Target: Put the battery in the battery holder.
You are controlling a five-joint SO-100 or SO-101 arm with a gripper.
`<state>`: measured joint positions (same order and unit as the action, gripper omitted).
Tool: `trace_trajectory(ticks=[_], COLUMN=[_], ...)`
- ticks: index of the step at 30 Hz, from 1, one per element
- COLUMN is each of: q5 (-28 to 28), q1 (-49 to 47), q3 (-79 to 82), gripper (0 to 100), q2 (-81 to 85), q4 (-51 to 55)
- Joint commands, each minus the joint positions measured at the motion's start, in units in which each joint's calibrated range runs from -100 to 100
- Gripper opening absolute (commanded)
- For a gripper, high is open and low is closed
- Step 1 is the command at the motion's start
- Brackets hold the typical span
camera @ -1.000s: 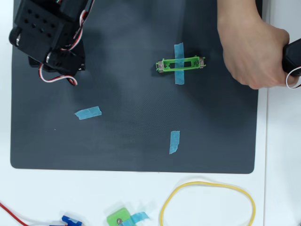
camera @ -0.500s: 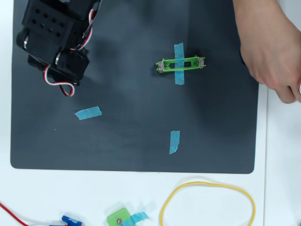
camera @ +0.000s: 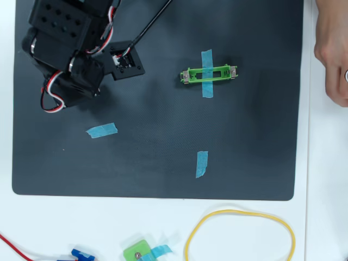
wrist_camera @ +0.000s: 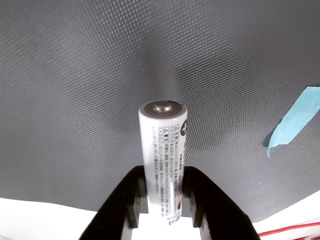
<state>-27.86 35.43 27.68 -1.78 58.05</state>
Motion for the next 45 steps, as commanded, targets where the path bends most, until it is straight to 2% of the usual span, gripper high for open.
trace_trajectory(ticks=[1, 5, 10, 19, 24, 26, 31, 36, 38, 45], q5=[3.4, 8.6, 9.5, 22.2, 28.4, 28.1, 28.0, 28.6, 31.8, 35.3], q1=[-1.6, -3.4, -11.3, -20.4, -34.5, -38.3, -55.3, -62.7, -63.6, -69.1], q3=[-1.0, 4.2, 15.4, 21.8, 22.1, 22.7, 22.7, 26.2, 30.3, 35.6], gripper=[0, 0, 0, 0, 0, 0, 0, 0, 0, 0], q2=[3.4, 9.2, 23.7, 36.8, 47.0, 49.2, 49.6, 49.4, 48.6, 48.4], q4=[5.9, 8.8, 8.6, 10.4, 18.5, 19.0, 19.2, 13.5, 6.5, -1.8])
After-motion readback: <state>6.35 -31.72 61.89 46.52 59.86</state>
